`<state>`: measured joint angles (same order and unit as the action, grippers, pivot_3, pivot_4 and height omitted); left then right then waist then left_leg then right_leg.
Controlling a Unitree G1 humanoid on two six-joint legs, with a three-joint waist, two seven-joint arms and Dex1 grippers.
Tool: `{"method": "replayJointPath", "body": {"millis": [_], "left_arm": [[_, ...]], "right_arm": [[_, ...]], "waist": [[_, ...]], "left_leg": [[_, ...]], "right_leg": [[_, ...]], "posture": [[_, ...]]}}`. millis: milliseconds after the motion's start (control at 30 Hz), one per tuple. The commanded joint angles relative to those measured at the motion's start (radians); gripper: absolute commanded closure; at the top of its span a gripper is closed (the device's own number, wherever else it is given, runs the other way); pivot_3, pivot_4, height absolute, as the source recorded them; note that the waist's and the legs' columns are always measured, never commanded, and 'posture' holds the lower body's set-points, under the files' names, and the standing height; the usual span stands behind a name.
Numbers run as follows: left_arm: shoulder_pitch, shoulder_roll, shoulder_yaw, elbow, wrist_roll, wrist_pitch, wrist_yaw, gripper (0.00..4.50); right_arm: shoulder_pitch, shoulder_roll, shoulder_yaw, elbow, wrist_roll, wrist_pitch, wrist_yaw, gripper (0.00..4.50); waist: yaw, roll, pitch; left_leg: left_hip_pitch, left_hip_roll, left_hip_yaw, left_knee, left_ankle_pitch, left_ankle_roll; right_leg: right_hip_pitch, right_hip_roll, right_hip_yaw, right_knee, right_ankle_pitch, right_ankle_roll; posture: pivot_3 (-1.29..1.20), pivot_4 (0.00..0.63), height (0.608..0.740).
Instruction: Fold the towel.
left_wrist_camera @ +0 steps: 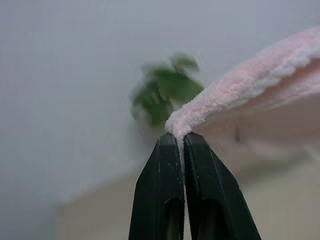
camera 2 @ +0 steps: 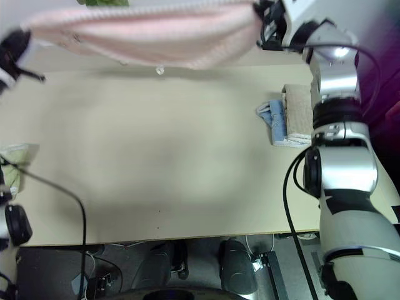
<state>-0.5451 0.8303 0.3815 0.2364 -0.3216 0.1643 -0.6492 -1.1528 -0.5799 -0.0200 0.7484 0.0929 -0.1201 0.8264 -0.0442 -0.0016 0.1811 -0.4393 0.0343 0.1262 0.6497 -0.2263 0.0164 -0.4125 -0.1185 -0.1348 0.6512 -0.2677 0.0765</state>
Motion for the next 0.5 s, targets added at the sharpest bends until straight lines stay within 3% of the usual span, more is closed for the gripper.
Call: {"method": "replayJointPath", "body": {"millis": [33, 233, 500], "left_arm": [[0.157, 0.034, 0.073, -0.188, -0.069, 0.041, -0.083, 4.50], [0.714, 0.060, 0.199, -0.525, -0.159, 0.252, -0.250, 4.50], [0.993, 0.076, 0.321, -0.663, -0.220, 0.413, -0.352, 4.50]], "right_arm": [[0.120, -0.032, 0.005, -0.220, 0.064, 0.103, 0.110, 4.47], [0.545, -0.204, 0.020, -0.629, 0.174, 0.373, 0.327, 4.47], [0.782, -0.367, -0.039, -0.839, 0.325, 0.567, 0.478, 4.47]], "waist": [[0.002, 0.000, 0.000], [0.015, 0.001, 0.000], [0.030, 0.000, 0.000]], "left_leg": [[0.000, 0.000, 0.000, 0.001, 0.000, 0.001], [-0.002, -0.001, -0.003, 0.000, -0.002, 0.002], [0.002, 0.002, -0.005, 0.001, -0.006, 0.006]], "right_leg": [[0.000, 0.000, 0.001, 0.001, 0.000, 0.000], [-0.002, -0.002, 0.001, -0.002, 0.000, 0.000], [0.001, -0.001, 0.001, -0.002, 0.002, -0.004]], "posture": [[0.00, 0.150, 0.740], [0.00, 0.150, 0.740], [0.00, 0.150, 0.740]]}}
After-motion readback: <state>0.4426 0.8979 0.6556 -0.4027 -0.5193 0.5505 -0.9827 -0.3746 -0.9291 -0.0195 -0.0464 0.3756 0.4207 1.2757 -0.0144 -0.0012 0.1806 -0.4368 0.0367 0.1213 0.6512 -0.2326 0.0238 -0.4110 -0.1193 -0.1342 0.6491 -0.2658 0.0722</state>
